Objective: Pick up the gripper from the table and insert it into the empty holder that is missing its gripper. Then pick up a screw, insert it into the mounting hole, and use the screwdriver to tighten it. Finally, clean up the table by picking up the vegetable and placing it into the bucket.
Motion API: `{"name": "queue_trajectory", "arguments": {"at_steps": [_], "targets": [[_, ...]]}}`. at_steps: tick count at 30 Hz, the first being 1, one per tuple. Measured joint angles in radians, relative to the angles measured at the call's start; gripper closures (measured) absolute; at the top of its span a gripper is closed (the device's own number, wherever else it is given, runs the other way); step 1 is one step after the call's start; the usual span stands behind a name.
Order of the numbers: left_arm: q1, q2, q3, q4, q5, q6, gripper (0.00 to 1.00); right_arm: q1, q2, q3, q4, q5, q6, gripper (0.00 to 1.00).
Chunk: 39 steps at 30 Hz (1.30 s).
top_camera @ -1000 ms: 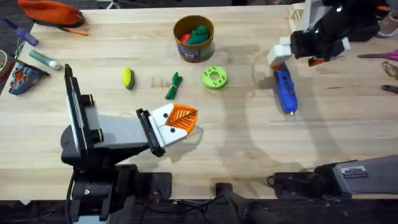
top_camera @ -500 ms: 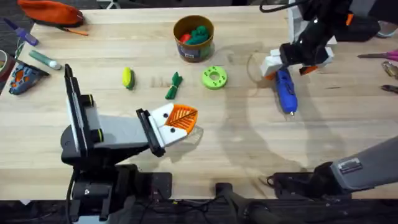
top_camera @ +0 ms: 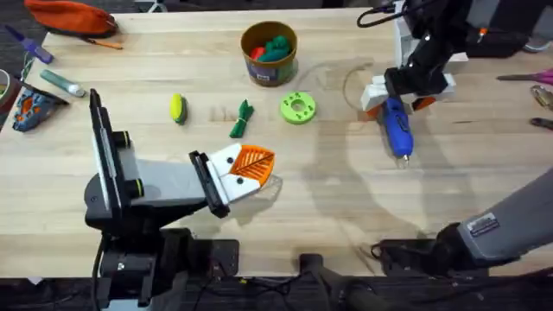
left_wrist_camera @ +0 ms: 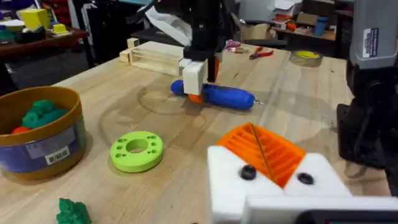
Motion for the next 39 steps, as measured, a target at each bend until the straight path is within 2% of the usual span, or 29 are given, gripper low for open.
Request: {"name": "queue_trajectory", "arguments": {"at_steps": [10, 19, 27, 33, 36, 39], "targets": [[0.0, 0.0, 0.0, 0.0, 0.0, 0.0, 0.994, -0.002, 0.013, -0.002, 0.035, -0.001, 0.0, 0.01], [0.0, 0.0, 0.0, 0.0, 0.0, 0.0, 0.994, -0.055, 0.047, -0.002, 0.022, -0.037, -0.004, 0.014], [0.0, 0.0, 0.0, 0.0, 0.0, 0.0, 0.994, -0.058, 0.061, -0.002, 0.023, -0.043, -0.016, 0.021], [0.0, 0.0, 0.0, 0.0, 0.0, 0.0, 0.994, -0.055, 0.061, -0.002, 0.028, -0.049, -0.026, 0.091], [0.0, 0.0, 0.0, 0.0, 0.0, 0.0, 0.994, -0.052, 0.062, -0.002, 0.03, -0.058, -0.028, 0.178], [0.0, 0.0, 0.0, 0.0, 0.0, 0.0, 0.994, -0.048, 0.062, -0.002, 0.033, -0.064, -0.033, 0.308]]}}
